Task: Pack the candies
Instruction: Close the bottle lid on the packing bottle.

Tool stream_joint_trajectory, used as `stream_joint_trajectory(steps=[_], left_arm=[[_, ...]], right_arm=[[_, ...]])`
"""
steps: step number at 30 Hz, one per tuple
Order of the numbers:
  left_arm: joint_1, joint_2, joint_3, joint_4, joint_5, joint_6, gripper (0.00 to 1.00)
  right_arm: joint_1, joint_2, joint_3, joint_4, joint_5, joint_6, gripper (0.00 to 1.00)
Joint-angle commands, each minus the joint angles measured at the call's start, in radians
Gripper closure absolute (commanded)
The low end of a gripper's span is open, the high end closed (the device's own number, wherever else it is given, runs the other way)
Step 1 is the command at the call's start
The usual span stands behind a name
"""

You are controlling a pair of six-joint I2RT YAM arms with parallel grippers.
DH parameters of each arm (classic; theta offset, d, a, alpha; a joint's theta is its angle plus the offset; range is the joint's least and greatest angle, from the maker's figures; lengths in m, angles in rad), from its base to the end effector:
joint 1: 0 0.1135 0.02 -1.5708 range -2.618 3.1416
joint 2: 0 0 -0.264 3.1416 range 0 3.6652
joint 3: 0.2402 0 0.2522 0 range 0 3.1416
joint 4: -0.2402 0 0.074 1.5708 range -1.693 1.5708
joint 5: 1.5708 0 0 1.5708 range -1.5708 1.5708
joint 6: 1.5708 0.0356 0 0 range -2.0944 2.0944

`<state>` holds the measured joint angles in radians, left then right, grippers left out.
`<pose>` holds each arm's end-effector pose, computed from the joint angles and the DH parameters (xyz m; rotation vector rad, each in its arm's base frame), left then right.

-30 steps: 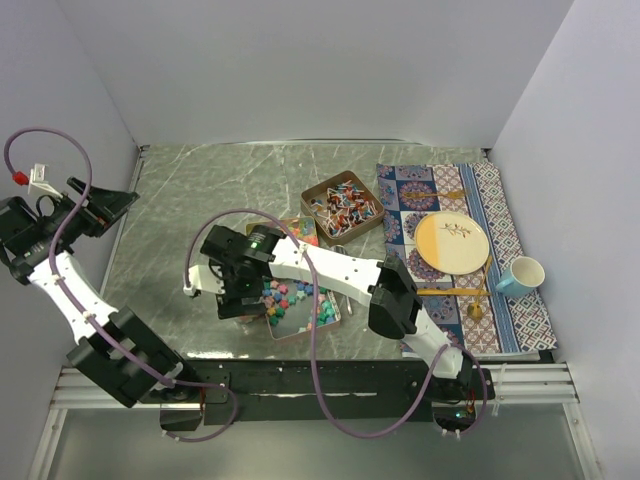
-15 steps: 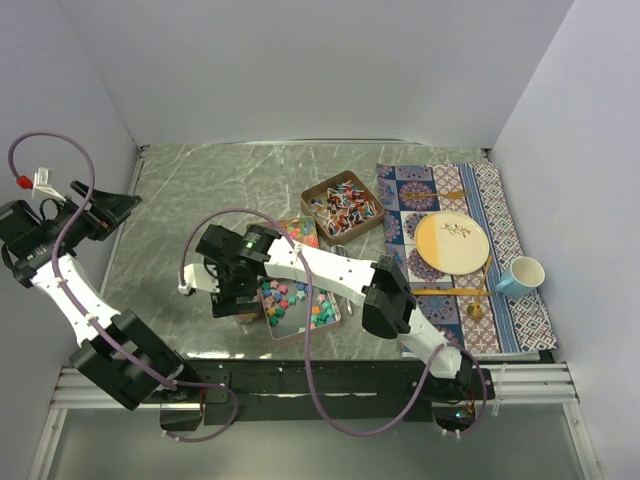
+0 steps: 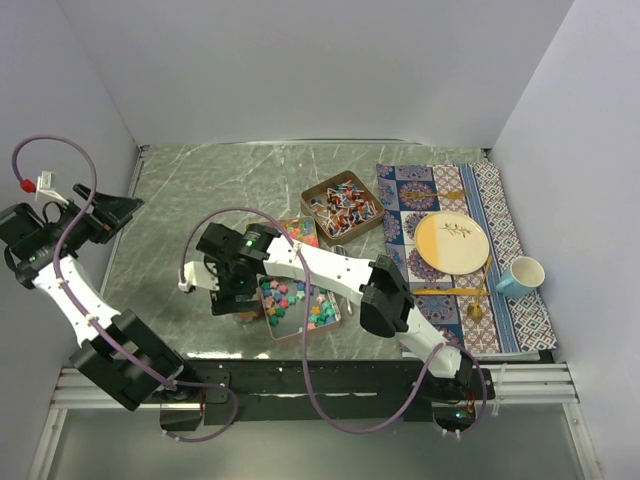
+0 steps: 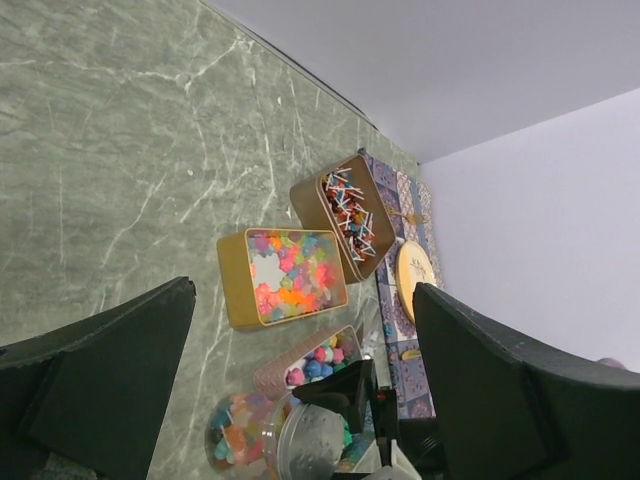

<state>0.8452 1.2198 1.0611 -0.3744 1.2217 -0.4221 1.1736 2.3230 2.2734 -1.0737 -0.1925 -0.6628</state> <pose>0.1941 0.1684 0.3381 -0.4639 1.7923 -0.9707 0.1853 0.4592 0.2558 -2.2036 1.6088 0.4116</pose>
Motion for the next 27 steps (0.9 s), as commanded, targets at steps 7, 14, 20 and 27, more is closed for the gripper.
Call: stream_joint_trajectory(steps=[7,14,20,27], left_arm=[[0.011,0.076,0.13,-0.663,0.116,0.761,0.03],[0.098,0.158,0.154,-1.005,0.131,1.04,0.18],[0.088,0.135,0.217,-1.005,0.111,1.138,0.99],[-0.081,0.027,0.037,-0.989,0.217,1.197,0.99]], right_arm=[[-0.04,0.056,0.037,0.001,-0.044,0.029,0.0],[-0.077,0.052,0.041,-0.002,-0.076,0.057,0.0],[-0.118,0.044,0.049,0.023,-0.145,0.075,0.0],[-0.134,0.009,-0.014,0.063,-0.156,0.101,0.0]])
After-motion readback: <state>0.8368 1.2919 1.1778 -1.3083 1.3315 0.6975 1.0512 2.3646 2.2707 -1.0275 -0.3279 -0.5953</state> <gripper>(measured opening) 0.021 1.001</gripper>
